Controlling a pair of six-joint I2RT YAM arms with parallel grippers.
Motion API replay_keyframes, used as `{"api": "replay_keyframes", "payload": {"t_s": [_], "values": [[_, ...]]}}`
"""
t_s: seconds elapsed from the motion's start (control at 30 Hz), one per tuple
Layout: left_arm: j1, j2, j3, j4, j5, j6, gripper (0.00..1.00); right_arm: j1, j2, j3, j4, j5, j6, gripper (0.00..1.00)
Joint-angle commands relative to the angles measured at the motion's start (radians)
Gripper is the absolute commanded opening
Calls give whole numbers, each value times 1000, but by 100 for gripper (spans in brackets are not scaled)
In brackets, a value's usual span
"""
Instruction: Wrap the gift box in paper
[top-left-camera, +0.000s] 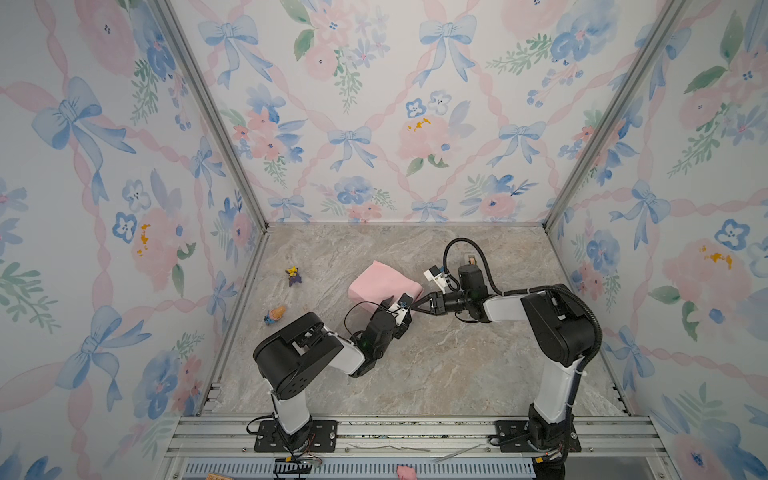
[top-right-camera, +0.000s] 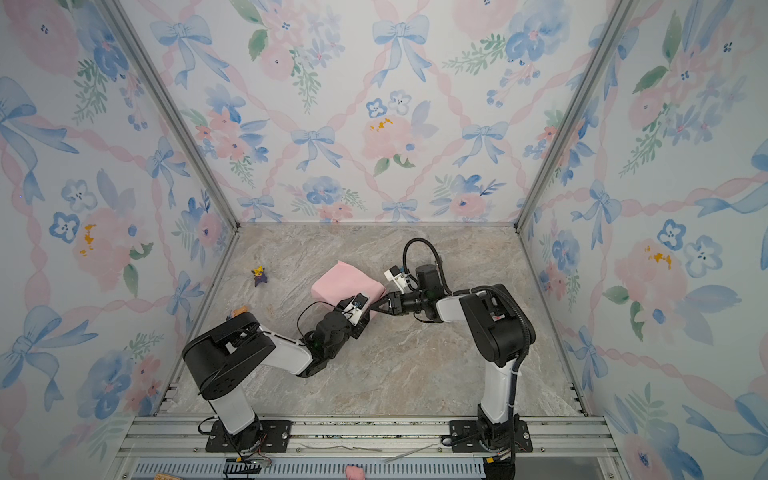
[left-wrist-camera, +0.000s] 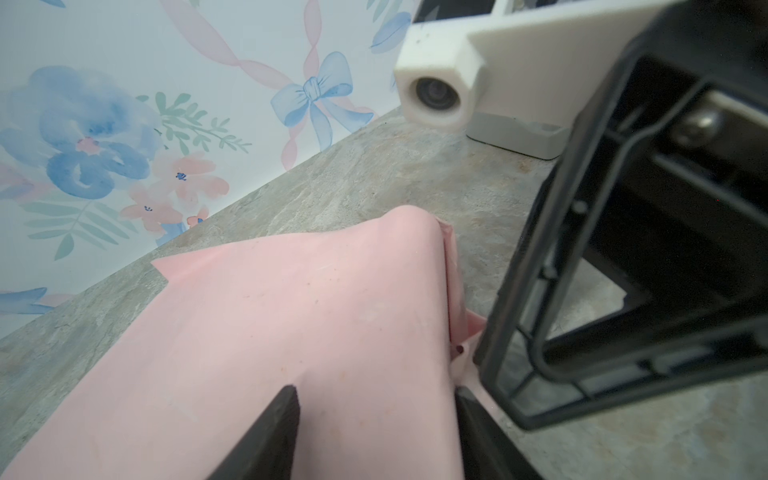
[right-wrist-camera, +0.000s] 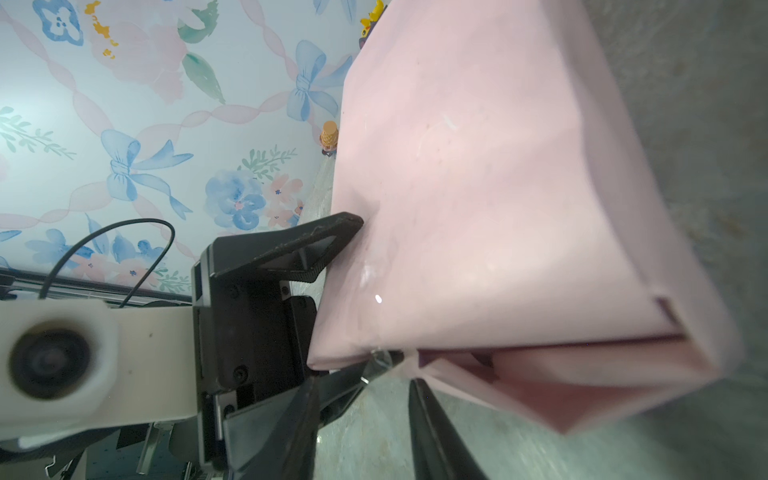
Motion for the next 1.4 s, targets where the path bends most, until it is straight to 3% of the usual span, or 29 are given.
{"api": "replay_keyframes", "payload": {"t_s": [0.0, 0.33, 0.7, 0.87, 1.37], "values": [[10, 65, -60, -269, 32, -64, 60, 21, -6, 39, -157, -15, -111, 38], [9, 69, -55, -269, 36, -62, 60, 17, -23, 102, -439, 64, -267, 27], [9, 66, -55, -269, 35, -63, 60, 1, -75, 94, -442, 47, -243, 22], [9, 66, -58, -269, 36, -63, 60, -3, -120, 89, -471, 46, -255, 12], [10, 67, -57, -271, 35, -64, 60, 16, -43, 156, -381, 68, -185, 4]]}}
